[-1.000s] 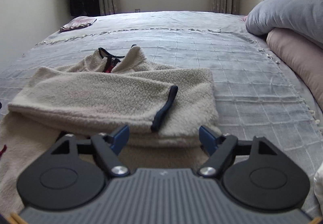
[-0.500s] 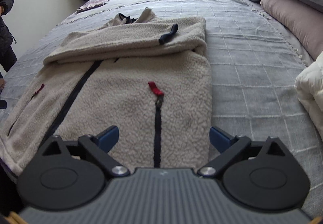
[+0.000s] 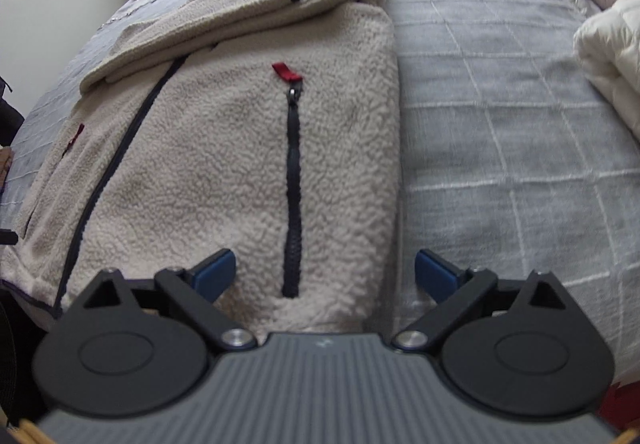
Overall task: Fold large clothes
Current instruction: 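Move both open grippers to the pullover hem, then grasp the pullover hem with both grippers and lift it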
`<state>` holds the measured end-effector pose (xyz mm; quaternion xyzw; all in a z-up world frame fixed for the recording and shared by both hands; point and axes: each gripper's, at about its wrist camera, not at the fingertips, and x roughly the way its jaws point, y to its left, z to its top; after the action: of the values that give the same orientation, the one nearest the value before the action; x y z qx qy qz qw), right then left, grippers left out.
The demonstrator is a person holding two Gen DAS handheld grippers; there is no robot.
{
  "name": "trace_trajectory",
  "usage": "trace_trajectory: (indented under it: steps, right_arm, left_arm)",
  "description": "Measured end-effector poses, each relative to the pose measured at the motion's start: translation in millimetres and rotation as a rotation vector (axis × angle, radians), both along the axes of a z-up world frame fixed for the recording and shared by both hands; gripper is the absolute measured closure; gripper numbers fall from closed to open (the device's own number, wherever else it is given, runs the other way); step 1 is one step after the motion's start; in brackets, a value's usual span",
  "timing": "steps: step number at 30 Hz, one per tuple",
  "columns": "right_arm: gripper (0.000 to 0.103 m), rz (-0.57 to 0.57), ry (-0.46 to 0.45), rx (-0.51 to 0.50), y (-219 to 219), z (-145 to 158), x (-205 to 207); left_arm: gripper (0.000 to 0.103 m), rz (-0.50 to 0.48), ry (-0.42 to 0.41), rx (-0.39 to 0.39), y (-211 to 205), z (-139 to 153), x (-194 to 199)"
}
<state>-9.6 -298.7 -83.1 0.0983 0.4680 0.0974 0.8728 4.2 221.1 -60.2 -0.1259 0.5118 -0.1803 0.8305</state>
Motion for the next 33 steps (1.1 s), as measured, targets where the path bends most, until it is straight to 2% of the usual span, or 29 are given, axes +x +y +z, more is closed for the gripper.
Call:
trace_trajectory:
  steps: [8, 11, 19, 23, 26, 27, 29, 33]
  right_arm:
    - [0.006, 0.031, -0.001, -0.007, 11.0, -1.8, -10.6]
    - [0.011, 0.065, 0.006, 0.008, 16.3, -1.5, -15.5]
    - [0.037, 0.087, 0.007, 0.007, 23.4, 1.4, -26.1]
    - [0.061, 0.084, 0.003, 0.013, 23.7, 5.3, -29.6]
    - [0.077, 0.071, -0.011, -0.006, 25.2, 9.4, -30.2]
    - [0.082, 0.061, -0.022, -0.012, 25.8, 12.4, -30.7]
    - [0.085, 0.048, -0.051, -0.022, 28.3, 21.8, -31.0]
    - [0.086, 0.039, -0.143, -0.033, 34.7, 51.8, -27.2]
  left_arm:
    - [0.009, -0.066, 0.007, 0.049, -16.8, -0.5, -12.2]
    - [0.015, -0.077, 0.002, 0.049, -20.1, -0.4, -18.5]
    - [0.041, -0.052, 0.001, 0.028, -17.7, 3.1, -28.7]
    - [0.061, -0.046, 0.002, 0.017, -16.9, 6.6, -32.4]
    - [0.076, 0.002, -0.014, 0.024, -16.2, 11.9, -34.5]
    - [0.079, 0.017, -0.033, 0.021, -16.6, 16.6, -35.8]
    - [0.08, 0.036, -0.081, 0.015, -17.5, 30.1, -37.4]
    - [0.081, 0.059, -0.226, 0.016, -23.0, 71.8, -31.3]
